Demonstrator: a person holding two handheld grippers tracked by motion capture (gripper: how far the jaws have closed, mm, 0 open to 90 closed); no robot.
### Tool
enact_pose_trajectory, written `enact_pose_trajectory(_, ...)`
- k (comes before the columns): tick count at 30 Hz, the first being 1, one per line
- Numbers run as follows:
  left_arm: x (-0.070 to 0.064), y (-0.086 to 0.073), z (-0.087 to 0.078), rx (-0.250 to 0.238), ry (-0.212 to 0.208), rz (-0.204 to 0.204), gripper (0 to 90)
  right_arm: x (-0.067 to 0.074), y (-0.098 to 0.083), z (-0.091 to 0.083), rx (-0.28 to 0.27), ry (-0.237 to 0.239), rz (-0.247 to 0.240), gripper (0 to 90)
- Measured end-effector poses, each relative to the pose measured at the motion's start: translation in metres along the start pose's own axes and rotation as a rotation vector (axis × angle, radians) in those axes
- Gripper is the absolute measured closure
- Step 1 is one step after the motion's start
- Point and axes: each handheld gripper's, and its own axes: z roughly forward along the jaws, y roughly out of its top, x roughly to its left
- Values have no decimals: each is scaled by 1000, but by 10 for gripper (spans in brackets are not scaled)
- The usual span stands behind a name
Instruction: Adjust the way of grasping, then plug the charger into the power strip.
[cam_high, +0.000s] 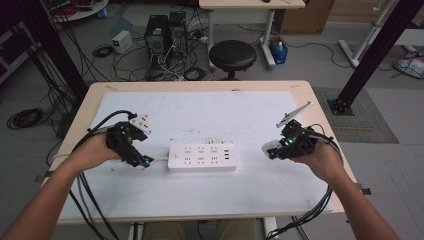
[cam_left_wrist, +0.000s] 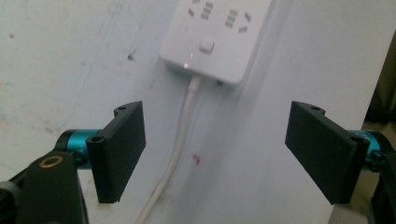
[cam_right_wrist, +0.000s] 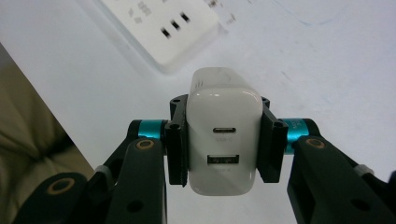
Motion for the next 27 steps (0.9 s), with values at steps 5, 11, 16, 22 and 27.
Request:
enact_pose_trajectory(5, 8, -9, -10, 92, 34, -75, 203, -2, 5, -14, 69, -71, -115, 618)
enact_pose_trajectory(11, 9, -25, -15, 89, 63, -106, 203, -5, 6, -20, 146, -135, -199, 618)
enact_pose_trajectory(16, 6, -31, -12, 73, 71, -120, 203, -5, 4, -18, 176, -145, -205, 618)
enact_pose_trajectory(22, 2, -29, -10, 43, 78, -120, 203, -1, 4, -14, 188, -154, -220, 618)
enact_pose_trajectory(27, 2, -29, -14, 24, 91, -102, 203, -3, 11, -18, 136, -150, -151, 618)
